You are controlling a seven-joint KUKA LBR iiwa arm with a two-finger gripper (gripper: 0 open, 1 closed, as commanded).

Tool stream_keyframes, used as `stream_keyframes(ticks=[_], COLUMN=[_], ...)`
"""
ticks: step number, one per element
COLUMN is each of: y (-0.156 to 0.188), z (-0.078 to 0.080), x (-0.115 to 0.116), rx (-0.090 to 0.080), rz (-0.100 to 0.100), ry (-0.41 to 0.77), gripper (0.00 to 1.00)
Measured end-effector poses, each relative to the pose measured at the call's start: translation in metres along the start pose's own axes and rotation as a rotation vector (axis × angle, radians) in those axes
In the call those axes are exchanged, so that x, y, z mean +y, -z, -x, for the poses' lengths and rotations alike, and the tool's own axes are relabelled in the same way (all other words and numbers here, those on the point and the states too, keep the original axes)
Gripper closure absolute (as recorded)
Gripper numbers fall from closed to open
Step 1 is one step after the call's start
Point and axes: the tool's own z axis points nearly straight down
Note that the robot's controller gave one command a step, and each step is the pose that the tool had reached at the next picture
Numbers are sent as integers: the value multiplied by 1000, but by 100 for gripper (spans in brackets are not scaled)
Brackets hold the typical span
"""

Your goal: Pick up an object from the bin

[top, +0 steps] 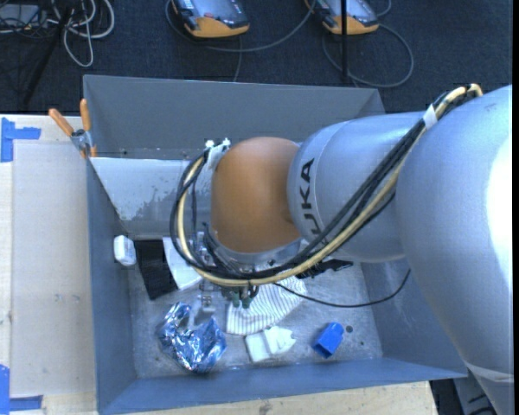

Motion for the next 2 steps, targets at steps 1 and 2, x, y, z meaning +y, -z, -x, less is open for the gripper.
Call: stream_keyframes(ticks=[1, 2], y=[-14, -8], z=[-37, -45], x=[-13, -12], rx=[12, 5], rz=[-5, -2], ry=[40, 85], gripper=[0, 0])
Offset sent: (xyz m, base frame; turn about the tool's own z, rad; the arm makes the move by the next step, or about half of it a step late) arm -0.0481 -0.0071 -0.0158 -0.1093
